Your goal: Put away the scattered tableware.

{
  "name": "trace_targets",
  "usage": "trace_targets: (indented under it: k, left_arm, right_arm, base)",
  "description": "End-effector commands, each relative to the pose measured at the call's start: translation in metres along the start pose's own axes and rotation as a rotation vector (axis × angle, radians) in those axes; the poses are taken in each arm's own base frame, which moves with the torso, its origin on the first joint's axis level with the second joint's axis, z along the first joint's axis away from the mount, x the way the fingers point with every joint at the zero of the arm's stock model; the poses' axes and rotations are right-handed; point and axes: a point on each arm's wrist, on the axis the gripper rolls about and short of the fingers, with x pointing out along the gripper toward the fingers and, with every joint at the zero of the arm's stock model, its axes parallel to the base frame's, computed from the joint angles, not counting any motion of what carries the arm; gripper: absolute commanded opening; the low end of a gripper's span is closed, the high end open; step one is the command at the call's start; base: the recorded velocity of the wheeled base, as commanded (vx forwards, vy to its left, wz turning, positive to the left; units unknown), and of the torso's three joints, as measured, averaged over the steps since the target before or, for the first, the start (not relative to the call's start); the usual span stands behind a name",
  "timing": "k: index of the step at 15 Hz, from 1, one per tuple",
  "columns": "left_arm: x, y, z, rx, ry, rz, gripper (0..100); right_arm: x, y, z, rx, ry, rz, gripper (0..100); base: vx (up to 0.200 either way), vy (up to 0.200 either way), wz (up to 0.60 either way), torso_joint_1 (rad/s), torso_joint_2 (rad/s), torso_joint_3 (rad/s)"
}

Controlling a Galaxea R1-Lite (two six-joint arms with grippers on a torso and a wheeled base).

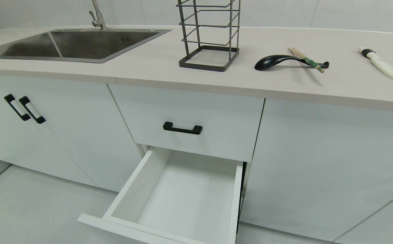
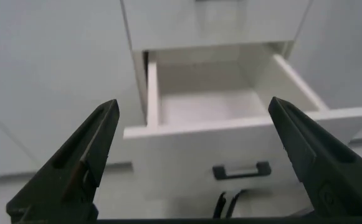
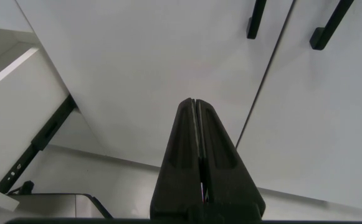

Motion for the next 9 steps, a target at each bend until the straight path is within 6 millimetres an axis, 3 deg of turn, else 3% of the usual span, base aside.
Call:
trace_targets:
  k: [1, 4, 8, 9]
  left_arm:
    - [-0.0022, -0.0001, -0.0074, 0.002, 0.024, 0.059, 100]
    - [-0.0072, -0.0026, -0.0091, 0.070, -0.031, 0.224, 100]
    - [-0.0097, -0.0008, -0.0136, -0.028, -0.030, 0.311, 100]
    - [-0.0097, -0.0008, -0.0136, -0.026, -0.030, 0.308, 100]
  right_arm:
    - [0.0001, 0.0000, 0.0000, 0.000, 0.002, 0.000, 0]
    - [0.0001, 0.0000, 0.0000, -0.001, 0.002, 0.000, 0]
    - [0.0001, 0.0000, 0.0000, -0.003, 0.002, 0.000, 0]
    - [0.0001, 0.0000, 0.0000, -0.001, 0.002, 0.000, 0]
  base:
    - [0.000, 0.000, 0.00, 0.000, 0.00, 0.000]
    - [0.000, 0.000, 0.00, 0.000, 0.00, 0.000]
    - [0.000, 0.000, 0.60, 0.000, 0.00, 0.005]
    - [0.000, 0.000, 0.00, 0.000, 0.00, 0.000]
